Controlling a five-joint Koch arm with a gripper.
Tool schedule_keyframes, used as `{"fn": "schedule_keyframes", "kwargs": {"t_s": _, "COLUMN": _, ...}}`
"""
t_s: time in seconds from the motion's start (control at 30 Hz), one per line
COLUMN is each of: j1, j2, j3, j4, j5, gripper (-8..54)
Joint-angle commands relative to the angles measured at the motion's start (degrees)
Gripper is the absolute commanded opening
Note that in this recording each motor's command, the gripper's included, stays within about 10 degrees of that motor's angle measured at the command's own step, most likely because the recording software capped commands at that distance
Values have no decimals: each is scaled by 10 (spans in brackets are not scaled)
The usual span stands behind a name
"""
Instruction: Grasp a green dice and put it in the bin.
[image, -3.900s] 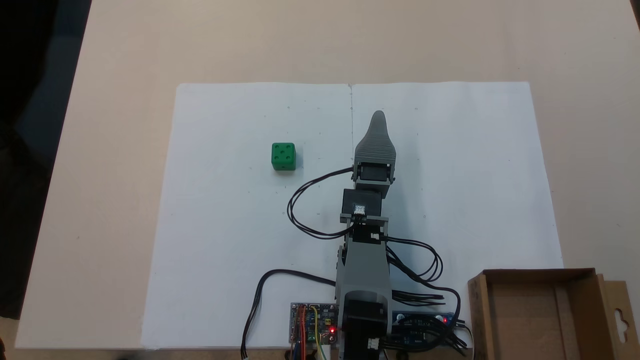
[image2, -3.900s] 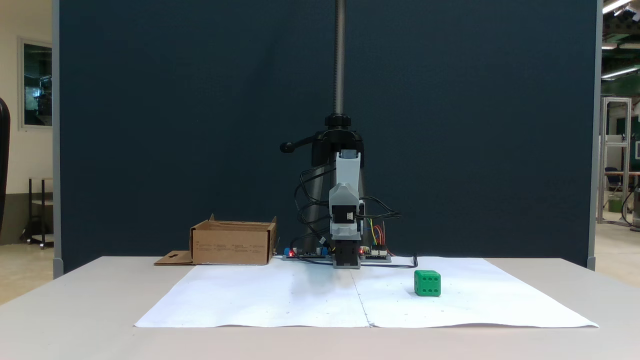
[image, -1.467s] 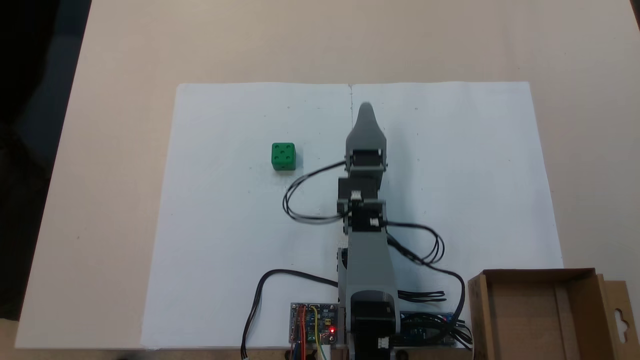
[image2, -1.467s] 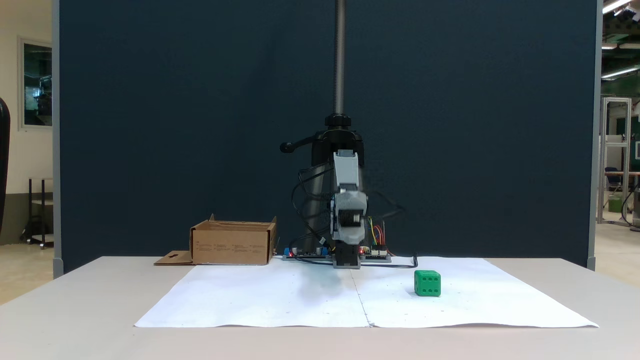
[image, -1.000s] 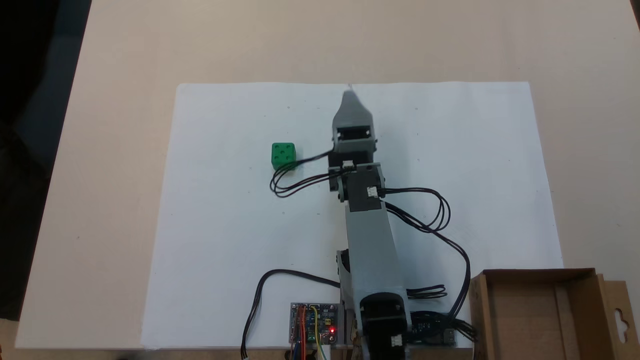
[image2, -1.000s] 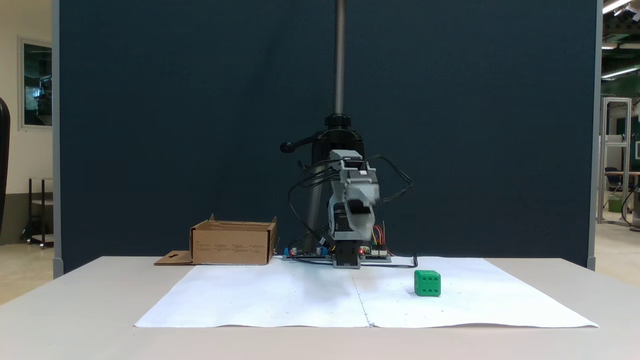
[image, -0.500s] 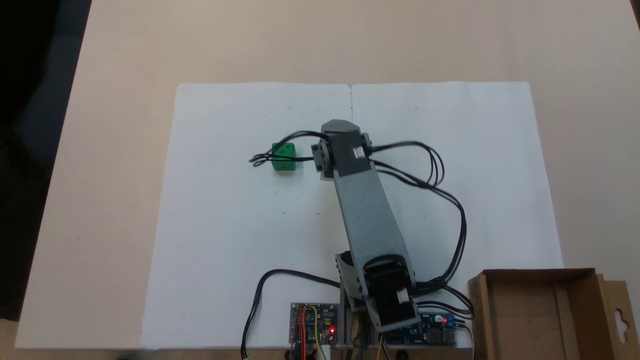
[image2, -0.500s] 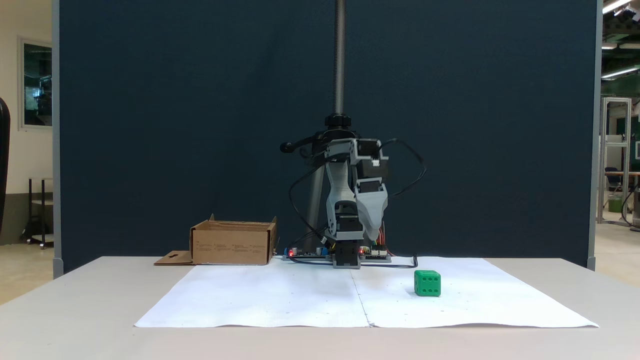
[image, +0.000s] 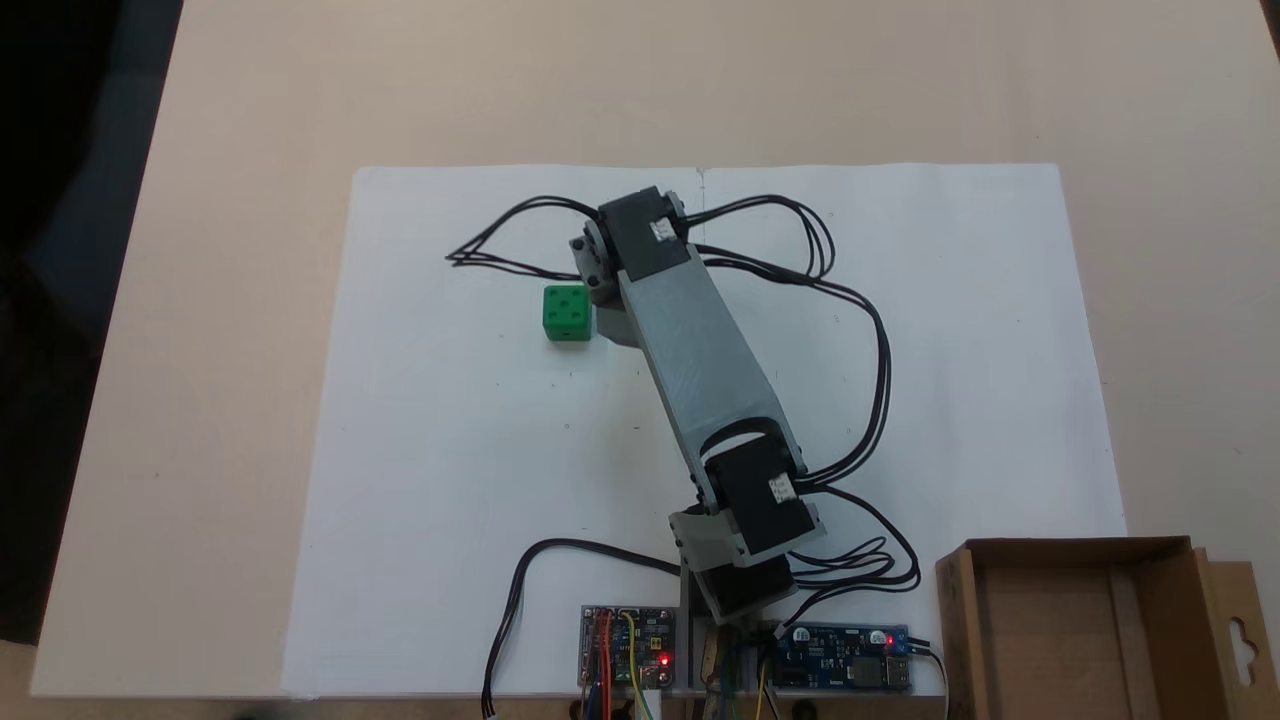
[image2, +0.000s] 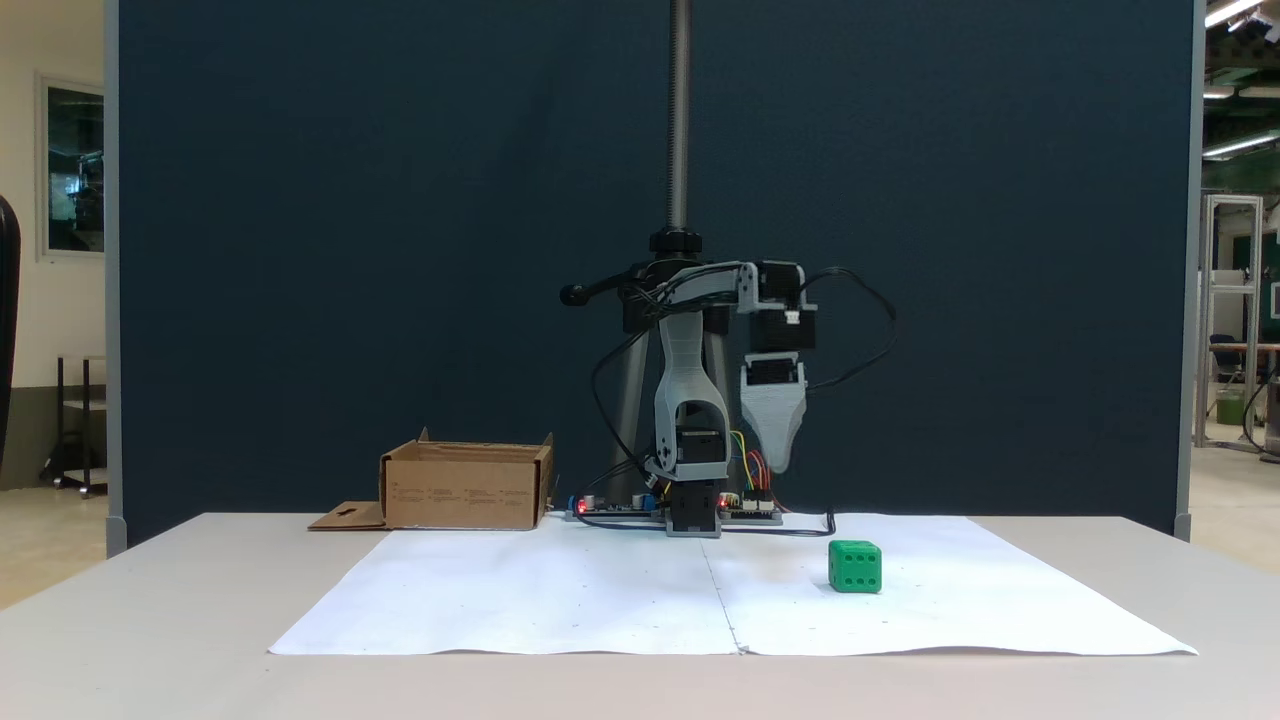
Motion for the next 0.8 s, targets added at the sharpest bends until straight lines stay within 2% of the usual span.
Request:
{"fn": "schedule_keyframes", "kwargs": {"t_s": 0.0, "j1": -23, "j2": -12, "j3": -33, "j4": 25, "j5": 54, "gripper": 416}}
{"fn": "schedule_keyframes", "kwargs": {"t_s": 0.37, "j1": -105, "j2": -88, "j3": -47, "j4": -12, "j5": 84, "gripper": 416}}
{"fn": "schedule_keyframes", "kwargs": {"t_s": 0.77, "j1": -113, "j2": -139, "j3": -47, "j4": -72, "j5": 85, "gripper": 416}}
